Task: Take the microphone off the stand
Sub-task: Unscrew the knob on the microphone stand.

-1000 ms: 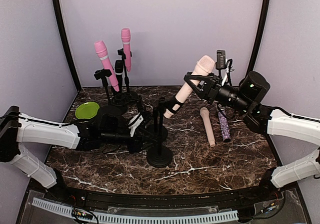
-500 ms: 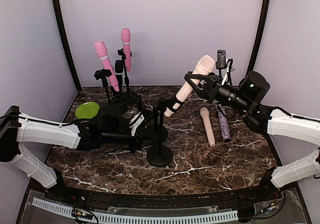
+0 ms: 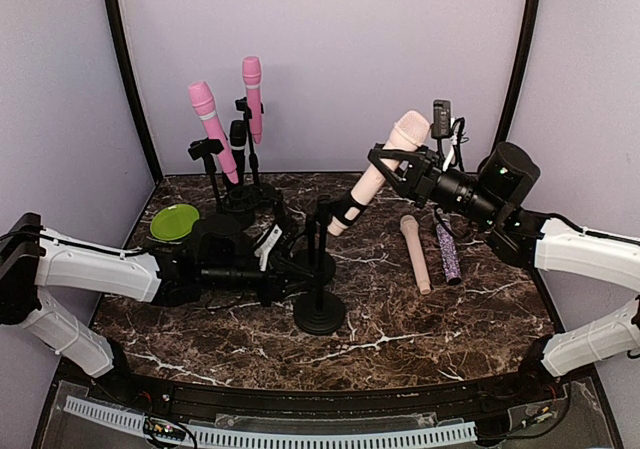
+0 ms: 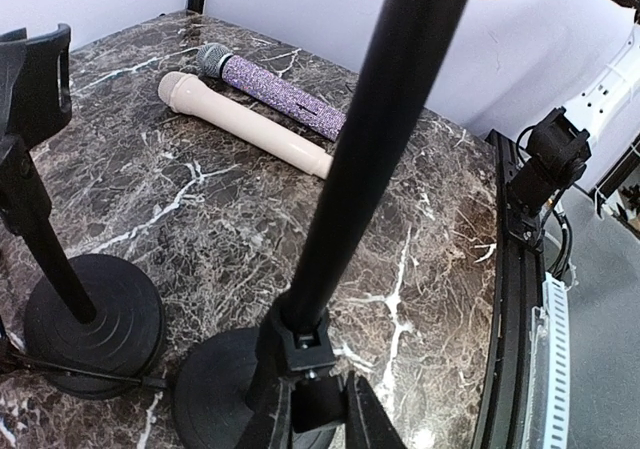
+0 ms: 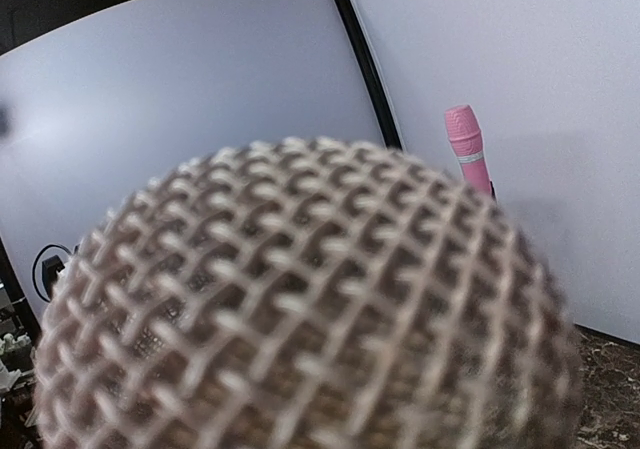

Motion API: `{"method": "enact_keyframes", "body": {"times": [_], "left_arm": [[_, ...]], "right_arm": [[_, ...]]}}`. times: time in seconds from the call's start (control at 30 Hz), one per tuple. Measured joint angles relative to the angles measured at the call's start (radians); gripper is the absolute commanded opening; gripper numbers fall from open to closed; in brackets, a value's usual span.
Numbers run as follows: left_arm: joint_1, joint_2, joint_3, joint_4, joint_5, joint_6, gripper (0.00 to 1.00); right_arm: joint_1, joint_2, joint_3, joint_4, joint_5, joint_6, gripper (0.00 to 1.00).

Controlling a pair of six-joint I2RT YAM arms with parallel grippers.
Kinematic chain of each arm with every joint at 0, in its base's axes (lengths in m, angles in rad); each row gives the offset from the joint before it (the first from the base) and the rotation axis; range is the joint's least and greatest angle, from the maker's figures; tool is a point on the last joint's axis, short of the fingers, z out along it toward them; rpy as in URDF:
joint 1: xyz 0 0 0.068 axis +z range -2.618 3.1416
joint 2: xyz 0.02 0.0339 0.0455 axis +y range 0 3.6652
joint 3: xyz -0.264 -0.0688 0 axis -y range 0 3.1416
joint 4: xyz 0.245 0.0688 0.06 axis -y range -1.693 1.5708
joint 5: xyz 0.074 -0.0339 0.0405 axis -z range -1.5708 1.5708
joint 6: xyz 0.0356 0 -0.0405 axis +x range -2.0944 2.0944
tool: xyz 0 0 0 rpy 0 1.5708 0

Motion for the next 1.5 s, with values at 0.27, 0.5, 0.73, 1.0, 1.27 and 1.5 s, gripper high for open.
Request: {"method": "enact_keyframes", "body": {"times": [0.27, 0.5, 0.73, 1.0, 1.27, 1.5], "left_arm": [[0.003, 0.000, -0.030, 0.053, 0.034, -0.163, 0.00], [0.022, 0.009, -0.034, 0.071, 0.103, -0.319, 0.00], [0.037, 0.011, -0.053, 0.097, 0.153, -0.469, 0.00], [0.053, 0.011, -0.103, 0.188, 0.206, -0.657, 0.00], [0.061, 0.030, -0.150, 0.307, 0.242, -0.809, 0.00], [0.064, 0.042, -0.167, 0.359, 0.249, -0.853, 0.15]], "right_arm": [[0.000, 0.000, 0.000, 0.000, -0.013, 0.000, 0.19], [0.001, 0.000, 0.000, 0.000, -0.014, 0.001, 0.20], [0.002, 0.000, 0.000, 0.000, -0.019, 0.001, 0.20], [0.010, 0.000, 0.000, -0.002, -0.026, 0.002, 0.20], [0.011, 0.000, 0.000, -0.002, -0.035, 0.006, 0.21], [0.011, 0.000, 0.000, -0.004, -0.037, 0.008, 0.22]]}}
